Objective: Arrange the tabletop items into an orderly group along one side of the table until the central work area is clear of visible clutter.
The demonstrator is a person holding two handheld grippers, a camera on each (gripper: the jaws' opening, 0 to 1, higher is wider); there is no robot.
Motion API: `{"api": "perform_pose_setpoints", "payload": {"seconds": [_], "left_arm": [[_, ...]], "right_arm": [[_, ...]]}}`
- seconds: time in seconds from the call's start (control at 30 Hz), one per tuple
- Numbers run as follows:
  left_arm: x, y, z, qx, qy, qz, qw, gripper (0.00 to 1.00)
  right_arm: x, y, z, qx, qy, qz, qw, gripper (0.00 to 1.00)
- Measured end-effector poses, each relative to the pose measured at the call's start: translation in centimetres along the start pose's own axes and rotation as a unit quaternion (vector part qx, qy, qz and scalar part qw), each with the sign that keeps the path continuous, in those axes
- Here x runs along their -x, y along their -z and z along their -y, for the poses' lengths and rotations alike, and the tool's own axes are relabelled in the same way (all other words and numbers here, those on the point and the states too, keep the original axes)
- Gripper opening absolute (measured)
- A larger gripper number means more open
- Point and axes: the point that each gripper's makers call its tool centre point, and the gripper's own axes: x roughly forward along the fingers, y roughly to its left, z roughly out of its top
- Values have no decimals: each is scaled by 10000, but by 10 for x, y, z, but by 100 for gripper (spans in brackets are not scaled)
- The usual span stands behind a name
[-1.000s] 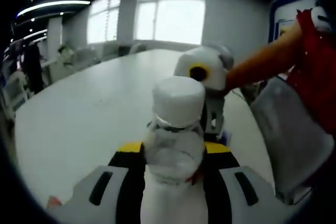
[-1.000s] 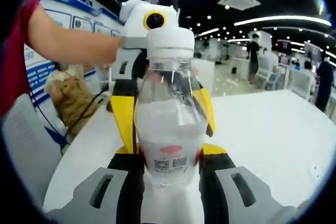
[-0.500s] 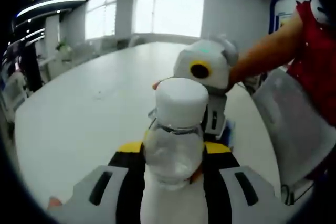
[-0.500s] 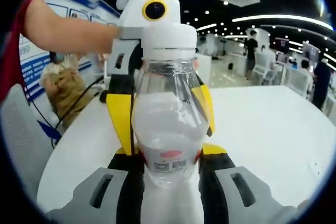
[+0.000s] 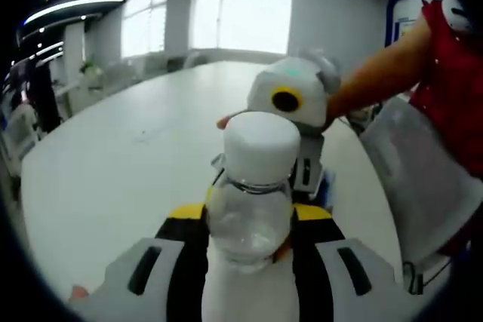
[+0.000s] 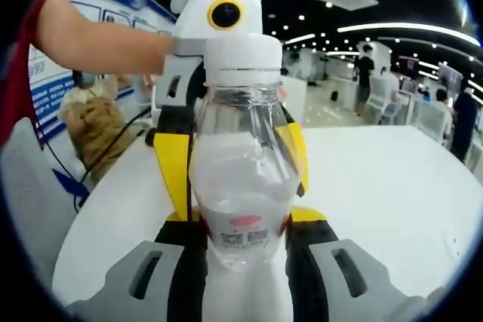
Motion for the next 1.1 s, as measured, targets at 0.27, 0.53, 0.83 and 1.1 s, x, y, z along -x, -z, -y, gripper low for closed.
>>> {"api": "perform_pose_setpoints", "payload": {"seconds": [0.27, 0.53, 0.83, 1.1], "left_arm": [[8, 5, 1, 20, -20, 18, 10000, 40], [10, 5, -4, 18, -122, 135, 9998, 40], [11, 7, -6, 101, -171, 109, 9997, 41], [8, 14, -5, 221, -200, 73, 9995, 53]], "right_arm": [[-8, -4, -5, 40, -23, 30, 10000, 39], [-12, -6, 1, 63, 150, 71, 9998, 39], [-13, -4, 1, -103, 165, -47, 9998, 41], [-12, 4, 3, -141, 214, -265, 9993, 45]]}}
